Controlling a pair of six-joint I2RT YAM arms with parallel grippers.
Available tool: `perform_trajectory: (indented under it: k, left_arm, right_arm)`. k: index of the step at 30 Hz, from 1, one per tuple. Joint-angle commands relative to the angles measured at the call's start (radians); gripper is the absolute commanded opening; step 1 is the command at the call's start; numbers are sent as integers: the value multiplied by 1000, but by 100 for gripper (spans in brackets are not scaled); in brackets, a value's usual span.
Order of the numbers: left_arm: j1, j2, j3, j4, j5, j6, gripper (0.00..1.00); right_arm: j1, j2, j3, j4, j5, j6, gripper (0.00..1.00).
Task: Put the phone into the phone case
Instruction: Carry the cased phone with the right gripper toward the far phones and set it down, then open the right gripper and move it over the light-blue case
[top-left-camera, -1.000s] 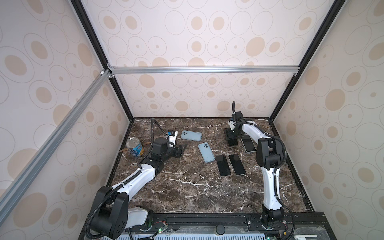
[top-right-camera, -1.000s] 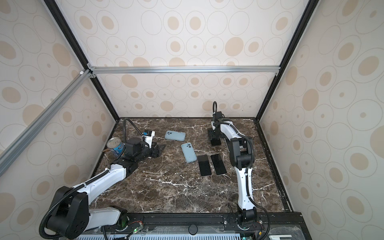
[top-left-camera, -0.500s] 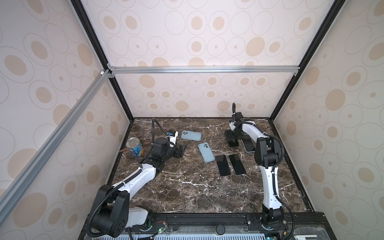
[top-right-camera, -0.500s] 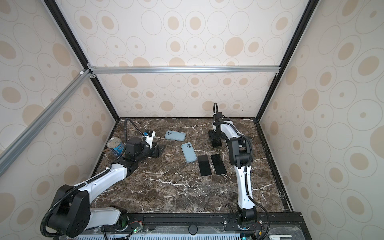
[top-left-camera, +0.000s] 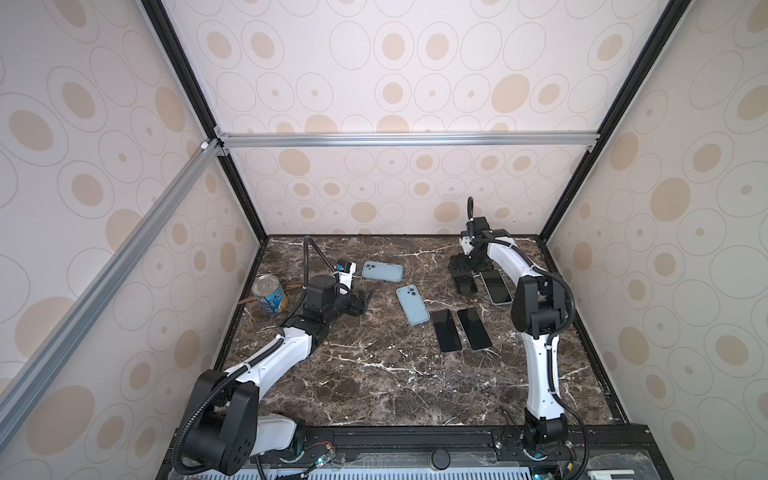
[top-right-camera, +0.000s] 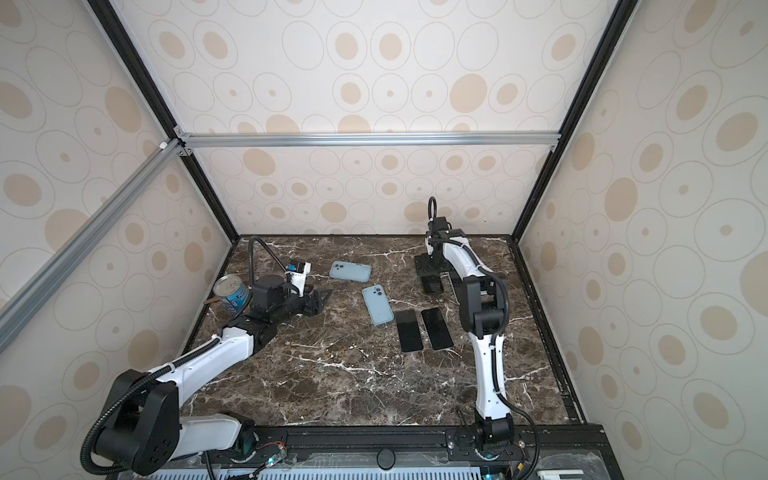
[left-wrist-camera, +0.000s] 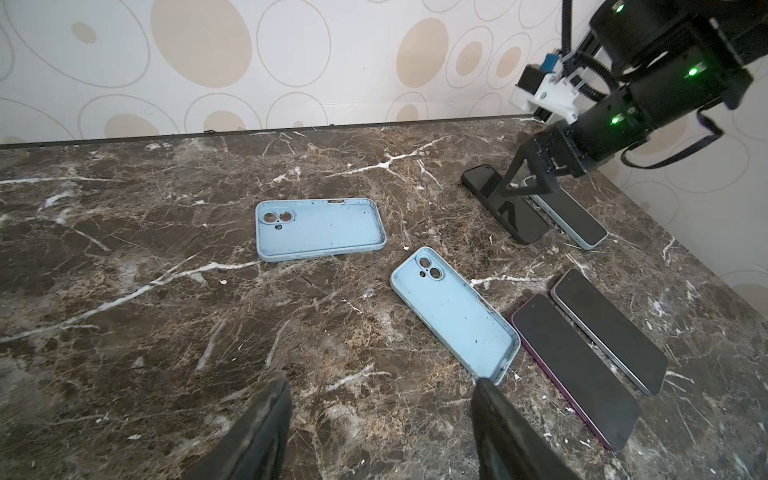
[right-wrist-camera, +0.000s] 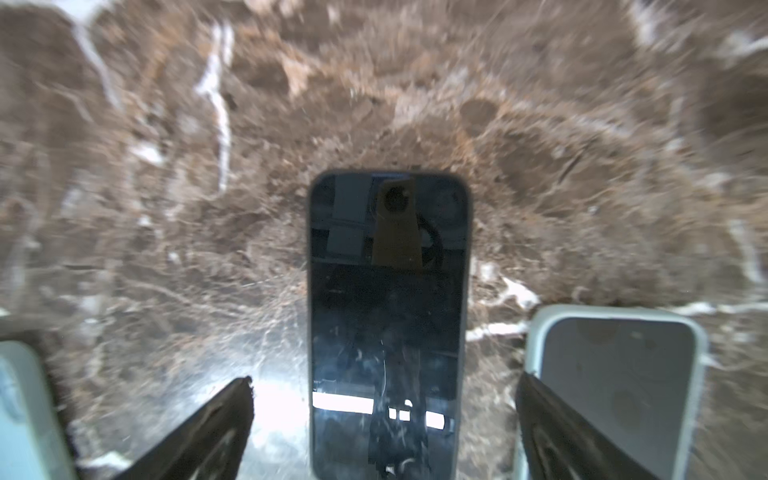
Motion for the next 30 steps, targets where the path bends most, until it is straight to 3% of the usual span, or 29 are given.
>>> perform_trajectory:
  k: [1, 12, 25, 30]
  left_arm:
    - [0, -32, 39, -5, -7, 19, 69]
    - [2, -76, 49, -87, -21, -38, 69]
    - [0, -251, -7, -271, -42, -71, 70]
    - [1, -342, -56, -324, -75, -53, 70]
  right_arm:
    - [15, -96, 43, -43, -6, -6, 100]
    - [93, -181, 167, -248, 10, 33, 94]
    - [261, -328, 43, -291, 52, 38, 89]
    - [335, -365, -51, -216, 20, 74, 84]
